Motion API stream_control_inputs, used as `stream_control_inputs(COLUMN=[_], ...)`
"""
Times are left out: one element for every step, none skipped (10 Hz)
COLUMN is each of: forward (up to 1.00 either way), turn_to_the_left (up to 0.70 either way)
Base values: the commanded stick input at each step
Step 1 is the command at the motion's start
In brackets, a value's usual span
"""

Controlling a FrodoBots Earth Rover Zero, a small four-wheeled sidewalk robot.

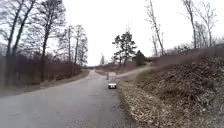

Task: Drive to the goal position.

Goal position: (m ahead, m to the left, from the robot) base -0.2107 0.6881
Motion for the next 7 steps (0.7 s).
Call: stream_control_inputs(forward=[0.0,0.0,0.0,0.0,0.0,0.0,0.0], turn_to_the_left=[-0.85,-0.85,-0.85,-0.85,-0.85,-0.85,-0.85])
